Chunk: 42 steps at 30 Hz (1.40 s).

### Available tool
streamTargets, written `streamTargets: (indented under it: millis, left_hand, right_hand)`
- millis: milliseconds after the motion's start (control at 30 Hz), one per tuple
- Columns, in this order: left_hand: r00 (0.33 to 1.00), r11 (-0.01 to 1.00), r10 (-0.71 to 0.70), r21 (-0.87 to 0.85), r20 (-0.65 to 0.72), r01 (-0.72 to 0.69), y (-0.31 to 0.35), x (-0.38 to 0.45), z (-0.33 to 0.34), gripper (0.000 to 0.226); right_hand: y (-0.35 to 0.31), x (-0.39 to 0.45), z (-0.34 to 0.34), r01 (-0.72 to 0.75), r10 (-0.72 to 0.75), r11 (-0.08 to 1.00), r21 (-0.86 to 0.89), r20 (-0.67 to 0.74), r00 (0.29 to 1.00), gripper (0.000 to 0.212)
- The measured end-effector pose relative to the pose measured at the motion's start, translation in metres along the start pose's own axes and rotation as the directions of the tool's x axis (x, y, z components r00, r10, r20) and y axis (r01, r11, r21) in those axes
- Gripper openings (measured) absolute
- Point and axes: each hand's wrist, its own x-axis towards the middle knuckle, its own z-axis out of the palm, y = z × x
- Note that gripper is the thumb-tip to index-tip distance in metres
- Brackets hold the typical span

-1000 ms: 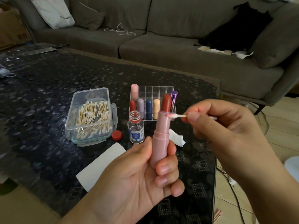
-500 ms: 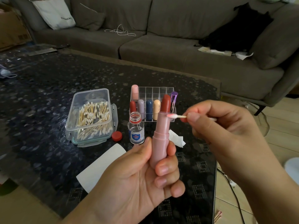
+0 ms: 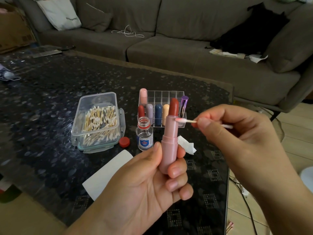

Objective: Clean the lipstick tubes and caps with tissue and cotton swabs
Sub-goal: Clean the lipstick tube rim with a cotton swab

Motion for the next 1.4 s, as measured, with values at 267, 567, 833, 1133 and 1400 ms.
streamTargets:
  millis: [267, 567, 833, 1133, 1400]
  left_hand:
    - [1.000, 1.000, 0.022, 0.020, 0.018, -0.023, -0.001, 0.000, -0.004, 0.031]
    - [0.986, 0.977, 0.096, 0.202, -0.136, -0.067, 0.004, -0.001, 0.003, 0.026]
    - [0.949, 0.965, 0.127, 0.257, -0.290, -0.051, 0.007, -0.004, 0.016, 0.031]
    - [0.938, 0.956, 0.174, 0.282, -0.301, -0.086, 0.007, -0.004, 0.014, 0.026]
    - [0.954, 0.955, 0.150, 0.287, -0.260, -0.072, 0.007, -0.002, 0.013, 0.022]
  right_hand:
    - [0.000, 0.001, 0.001, -0.028, 0.031, 0.997, -0.065, 0.040, 0.999, 0.010]
    - [0.006, 0.004, -0.003, -0.030, 0.030, 0.999, 0.029, 0.016, 0.999, 0.009]
    - [-0.001, -0.003, 0.000, -0.073, 0.077, 0.995, -0.064, 0.067, 0.995, 0.021]
    - [0.004, -0.002, -0.001, -0.021, 0.032, 0.985, -0.170, 0.061, 0.998, 0.010]
    - [0.004, -0.001, -0.001, 0.037, -0.032, 0.987, -0.158, 0.033, 0.999, 0.004]
